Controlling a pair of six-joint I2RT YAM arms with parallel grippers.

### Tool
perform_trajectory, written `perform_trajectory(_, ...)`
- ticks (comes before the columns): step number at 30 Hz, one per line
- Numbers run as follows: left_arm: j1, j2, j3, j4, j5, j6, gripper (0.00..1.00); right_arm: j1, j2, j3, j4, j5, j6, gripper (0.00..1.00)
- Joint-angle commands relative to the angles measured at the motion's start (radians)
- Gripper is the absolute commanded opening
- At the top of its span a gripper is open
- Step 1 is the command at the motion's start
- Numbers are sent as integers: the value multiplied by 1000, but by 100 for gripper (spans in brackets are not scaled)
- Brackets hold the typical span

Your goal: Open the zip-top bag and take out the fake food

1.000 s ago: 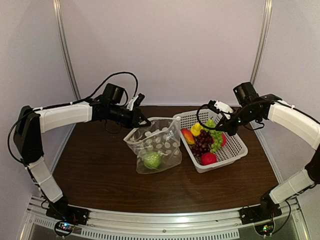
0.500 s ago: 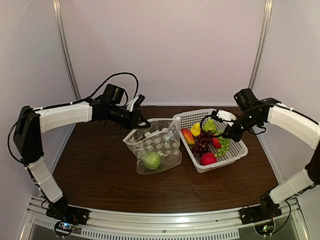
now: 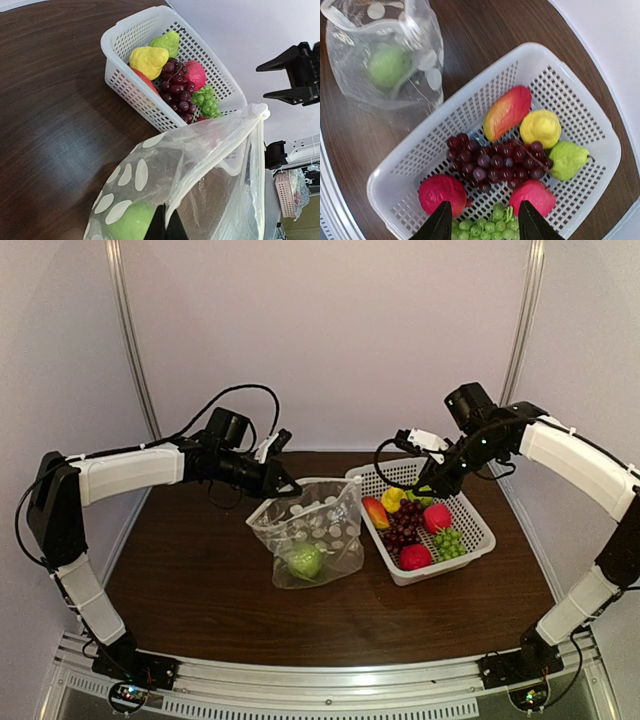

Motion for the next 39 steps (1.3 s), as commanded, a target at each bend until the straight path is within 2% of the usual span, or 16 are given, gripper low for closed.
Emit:
perform_trajectory(1,7,-31,25,-10,28,16,0,120,77,136,-3,-62,6,45)
perform_trajectory(5,4,-45,19,-10,31,9,0,227,158,302,0,-84,5,42)
perform_trajectory(12,-16,-48,16,-10,58,6,0,381,294,468,4,-89,-35,34)
perform_trajectory(19,-20,-50,-8,-14,84,12,0,460,394,462,29,-8,-111,19)
perform_trajectory(27,-20,-30,-33,-20,80,26,0,500,461,399,52,39,-171,14)
perform_trajectory(34,-19,23,-29,-22,70,32,0,509,519,378,71,41,-190,15)
perform_trajectory(37,-19,44,-20,-22,67,34,0,511,547,369,67,33,-210,25)
perform_trajectory(39,-17,56,-15,-22,64,35,0,513,567,366,60,25,-220,36)
